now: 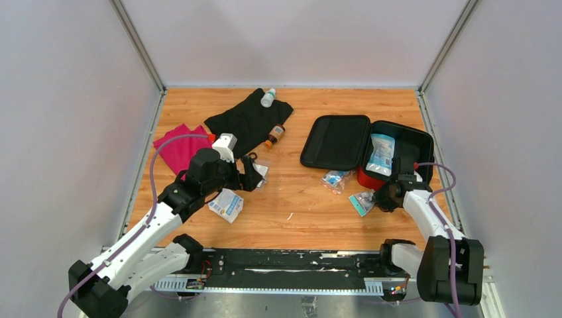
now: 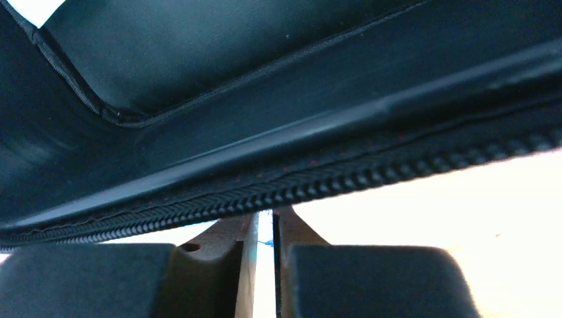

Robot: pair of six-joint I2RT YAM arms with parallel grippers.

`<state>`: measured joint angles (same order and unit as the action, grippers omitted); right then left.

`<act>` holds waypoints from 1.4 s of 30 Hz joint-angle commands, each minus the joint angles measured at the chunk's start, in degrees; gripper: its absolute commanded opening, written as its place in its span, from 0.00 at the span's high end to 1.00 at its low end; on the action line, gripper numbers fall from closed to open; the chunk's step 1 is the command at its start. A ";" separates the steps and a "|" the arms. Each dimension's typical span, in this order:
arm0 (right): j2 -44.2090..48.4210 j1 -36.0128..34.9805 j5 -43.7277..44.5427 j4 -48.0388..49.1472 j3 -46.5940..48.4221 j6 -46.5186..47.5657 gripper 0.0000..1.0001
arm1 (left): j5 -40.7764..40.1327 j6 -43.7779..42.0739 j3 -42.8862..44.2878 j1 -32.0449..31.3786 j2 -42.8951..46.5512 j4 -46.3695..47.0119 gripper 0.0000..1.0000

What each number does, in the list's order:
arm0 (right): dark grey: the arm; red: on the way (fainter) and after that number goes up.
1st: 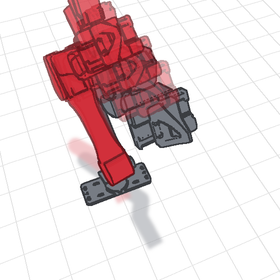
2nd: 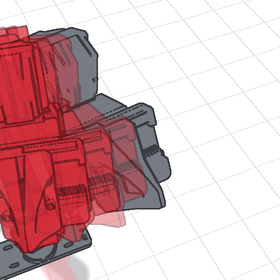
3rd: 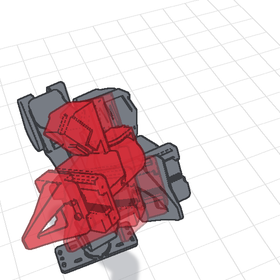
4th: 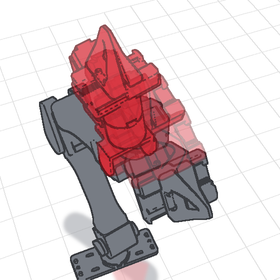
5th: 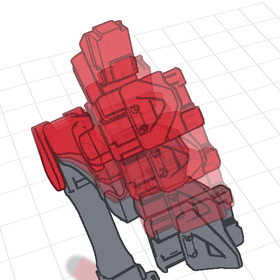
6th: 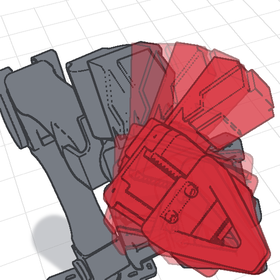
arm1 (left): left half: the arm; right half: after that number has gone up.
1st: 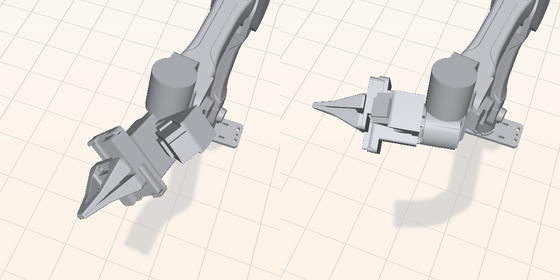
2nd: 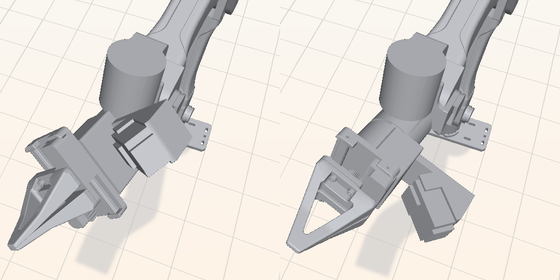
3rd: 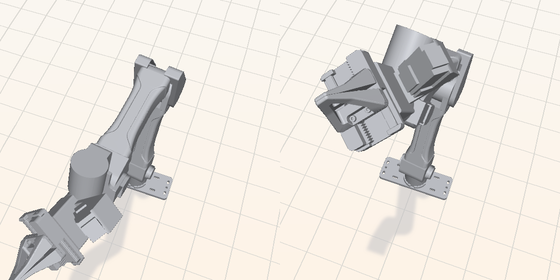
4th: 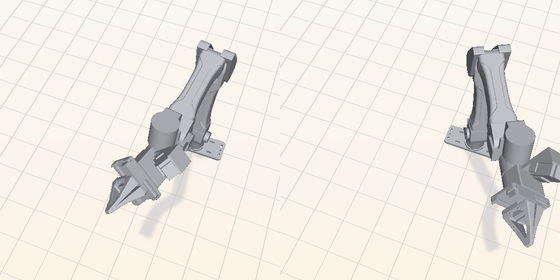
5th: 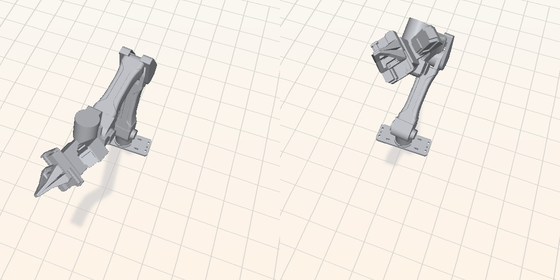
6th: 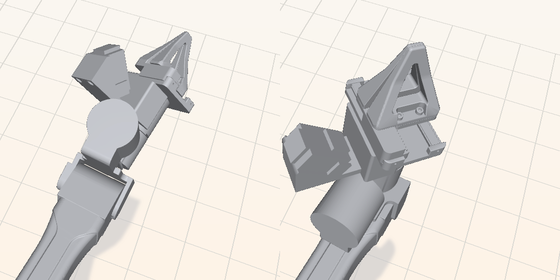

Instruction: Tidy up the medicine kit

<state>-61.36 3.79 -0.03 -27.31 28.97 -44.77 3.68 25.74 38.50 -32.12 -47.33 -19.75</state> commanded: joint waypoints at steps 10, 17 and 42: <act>4.12 -8.01 -10.38 -1.96 1.12 1.95 1.00 | 5.91 4.01 -2.71 -0.51 0.41 3.75 0.00; 0.84 -26.30 -9.73 0.13 10.48 2.23 1.00 | 13.25 7.64 -4.40 -0.58 -0.07 9.98 0.02; -6.30 -0.92 10.09 -15.47 37.62 17.10 1.00 | -13.74 11.27 -6.77 -0.66 2.41 -6.78 0.01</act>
<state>-63.94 -3.75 9.76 -38.63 65.95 -30.65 -3.11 36.07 31.92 -32.40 -44.21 -23.31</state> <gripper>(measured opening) 0.010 0.991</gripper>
